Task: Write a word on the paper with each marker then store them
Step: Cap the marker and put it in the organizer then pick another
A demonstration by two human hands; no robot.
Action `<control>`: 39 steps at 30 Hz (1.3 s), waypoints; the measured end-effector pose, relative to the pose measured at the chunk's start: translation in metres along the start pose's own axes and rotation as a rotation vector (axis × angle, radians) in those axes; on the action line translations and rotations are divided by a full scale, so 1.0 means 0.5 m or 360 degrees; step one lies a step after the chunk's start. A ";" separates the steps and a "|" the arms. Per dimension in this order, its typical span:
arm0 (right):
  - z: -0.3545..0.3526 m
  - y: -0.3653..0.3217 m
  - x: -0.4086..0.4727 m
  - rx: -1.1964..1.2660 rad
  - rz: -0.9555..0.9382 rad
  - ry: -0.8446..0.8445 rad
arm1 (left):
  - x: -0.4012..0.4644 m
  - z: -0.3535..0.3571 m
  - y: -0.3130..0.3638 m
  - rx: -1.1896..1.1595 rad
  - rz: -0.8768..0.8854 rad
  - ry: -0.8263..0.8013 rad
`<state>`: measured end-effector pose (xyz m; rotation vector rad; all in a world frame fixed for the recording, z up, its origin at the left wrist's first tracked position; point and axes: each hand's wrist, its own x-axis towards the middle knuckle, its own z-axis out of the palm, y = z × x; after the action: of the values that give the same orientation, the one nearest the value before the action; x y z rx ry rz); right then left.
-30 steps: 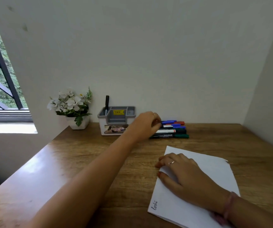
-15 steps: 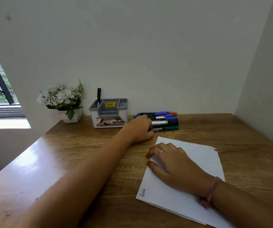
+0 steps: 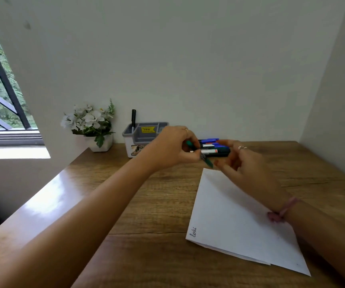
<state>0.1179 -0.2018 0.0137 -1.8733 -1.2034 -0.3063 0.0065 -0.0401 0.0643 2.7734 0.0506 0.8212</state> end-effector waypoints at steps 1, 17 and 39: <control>-0.003 -0.002 0.001 -0.0014 -0.0029 0.0007 | -0.007 -0.010 0.015 -0.0012 0.0046 0.0017; 0.002 -0.018 -0.007 0.0880 0.0213 -0.0414 | -0.030 0.021 0.055 -0.0592 -0.0114 -0.0105; -0.025 -0.022 -0.008 0.1708 0.0680 -0.0985 | -0.048 0.068 0.020 -0.0289 -0.0008 -0.0356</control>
<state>0.1095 -0.2118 0.0247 -1.1845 -0.9705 1.0321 0.0041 -0.0599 0.0265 2.6716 -0.0545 0.4832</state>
